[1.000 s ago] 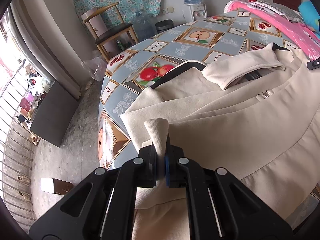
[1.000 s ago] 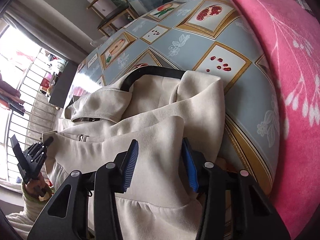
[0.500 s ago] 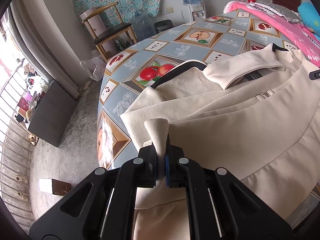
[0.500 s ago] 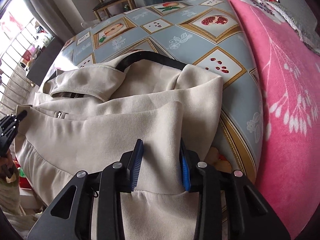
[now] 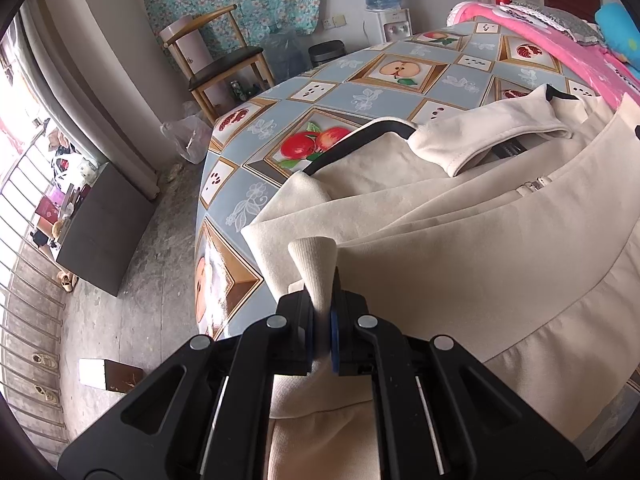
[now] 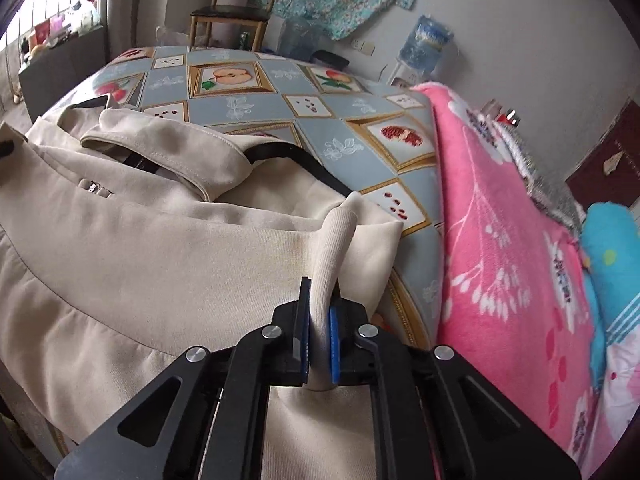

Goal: Fold large clothes
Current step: 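Lift the edge with the left tool while the right tool grasps beside it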

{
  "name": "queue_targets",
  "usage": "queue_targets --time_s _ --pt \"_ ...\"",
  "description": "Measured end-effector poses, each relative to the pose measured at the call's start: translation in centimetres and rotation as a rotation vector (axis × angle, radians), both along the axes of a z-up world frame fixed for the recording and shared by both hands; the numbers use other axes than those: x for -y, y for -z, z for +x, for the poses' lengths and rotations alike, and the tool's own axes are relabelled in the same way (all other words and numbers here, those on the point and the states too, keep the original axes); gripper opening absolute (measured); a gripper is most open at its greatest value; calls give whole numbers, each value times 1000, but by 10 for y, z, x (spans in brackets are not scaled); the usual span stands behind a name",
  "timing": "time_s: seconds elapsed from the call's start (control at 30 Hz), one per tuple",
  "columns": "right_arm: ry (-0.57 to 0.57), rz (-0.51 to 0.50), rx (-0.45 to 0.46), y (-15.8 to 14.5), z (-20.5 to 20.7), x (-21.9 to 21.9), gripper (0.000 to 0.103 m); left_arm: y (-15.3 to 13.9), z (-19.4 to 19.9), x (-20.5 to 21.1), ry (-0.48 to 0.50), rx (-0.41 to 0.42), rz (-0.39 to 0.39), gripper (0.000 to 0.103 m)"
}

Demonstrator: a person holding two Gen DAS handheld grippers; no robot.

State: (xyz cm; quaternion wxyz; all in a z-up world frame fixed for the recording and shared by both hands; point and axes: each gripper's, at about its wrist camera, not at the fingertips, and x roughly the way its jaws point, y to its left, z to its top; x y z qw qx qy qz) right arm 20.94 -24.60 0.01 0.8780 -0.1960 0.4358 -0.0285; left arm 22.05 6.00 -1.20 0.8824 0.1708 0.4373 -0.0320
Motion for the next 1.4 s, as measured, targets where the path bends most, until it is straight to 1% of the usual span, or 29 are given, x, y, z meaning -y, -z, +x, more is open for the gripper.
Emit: queue_targets --time_s 0.07,0.13,0.2,0.3,0.4,0.53,0.63,0.7,0.8,0.87,0.97,1.03,1.1,1.2,1.27,1.3,1.37,1.4 --pt "4 -39 45 -5 -10 -4 7 -2 -4 -1 4 16 -2 6" --pt "14 -48 84 -12 -20 -6 7 -9 -11 -2 7 50 -16 6" --pt "41 -10 130 -26 -31 -4 6 -21 -23 -4 12 96 -44 6" --pt "83 33 231 -53 -48 -1 6 -45 -38 -8 5 157 -79 5" --pt "108 71 309 -77 -51 5 6 -74 -44 -12 2 214 -124 5" --pt "114 93 366 -97 -32 14 6 -107 -32 -14 19 289 -152 5" --pt "113 138 387 -106 -1 24 6 -120 -7 -14 28 313 -165 5" --pt "116 172 387 -107 25 31 6 -122 15 -14 31 313 -169 5" --pt "115 204 353 -98 70 36 6 -117 54 -16 29 282 -169 5" --pt "116 196 315 -81 97 34 6 -105 83 -18 15 229 -176 5" --pt "120 167 224 -45 132 31 6 -72 119 -20 1 125 -178 5" --pt "128 157 154 -17 147 30 6 -44 135 -19 2 52 -151 5" --pt "143 156 87 10 157 33 6 -18 147 -17 3 -12 -114 5" --pt "158 186 12 36 167 41 6 11 155 -19 4 -73 -90 6" --pt "164 219 -21 42 171 46 7 22 160 -24 -8 -111 -102 9" --pt "179 235 -33 42 173 51 12 24 161 -28 -21 -117 -118 10" --pt "239 274 -47 41 175 67 17 22 165 -41 -68 -130 -171 21" --pt "266 311 -52 40 175 78 22 21 167 -48 -96 -136 -203 24"
